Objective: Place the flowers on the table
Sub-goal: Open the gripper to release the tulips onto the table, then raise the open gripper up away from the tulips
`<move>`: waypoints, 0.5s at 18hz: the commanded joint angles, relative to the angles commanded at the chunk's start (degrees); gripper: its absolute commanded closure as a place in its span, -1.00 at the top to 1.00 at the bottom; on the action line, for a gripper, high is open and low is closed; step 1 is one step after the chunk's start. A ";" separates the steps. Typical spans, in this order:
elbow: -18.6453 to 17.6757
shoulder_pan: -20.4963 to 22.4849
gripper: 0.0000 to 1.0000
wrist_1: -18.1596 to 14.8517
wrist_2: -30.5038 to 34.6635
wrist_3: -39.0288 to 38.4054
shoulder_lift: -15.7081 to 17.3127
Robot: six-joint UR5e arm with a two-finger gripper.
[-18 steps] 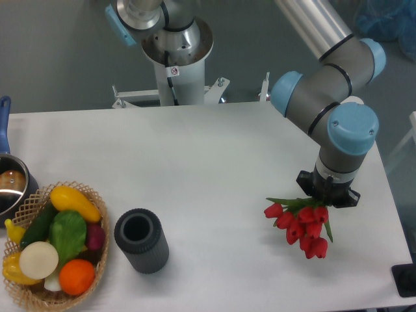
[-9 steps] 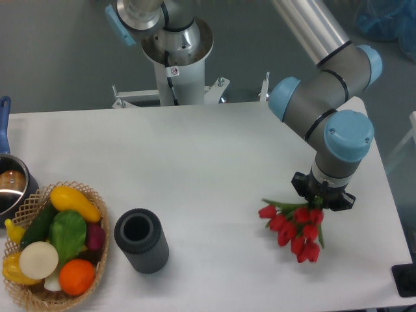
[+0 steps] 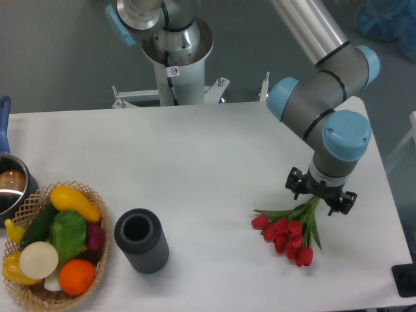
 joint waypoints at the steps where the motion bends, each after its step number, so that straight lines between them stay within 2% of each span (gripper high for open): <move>1: -0.70 0.35 1.00 0.35 -0.35 0.26 0.53; 4: -2.11 1.76 1.00 1.85 -1.31 0.53 2.29; 6: -2.29 3.42 1.00 2.38 -5.60 0.79 4.04; 9: -2.38 4.13 1.00 2.29 -6.15 4.56 5.10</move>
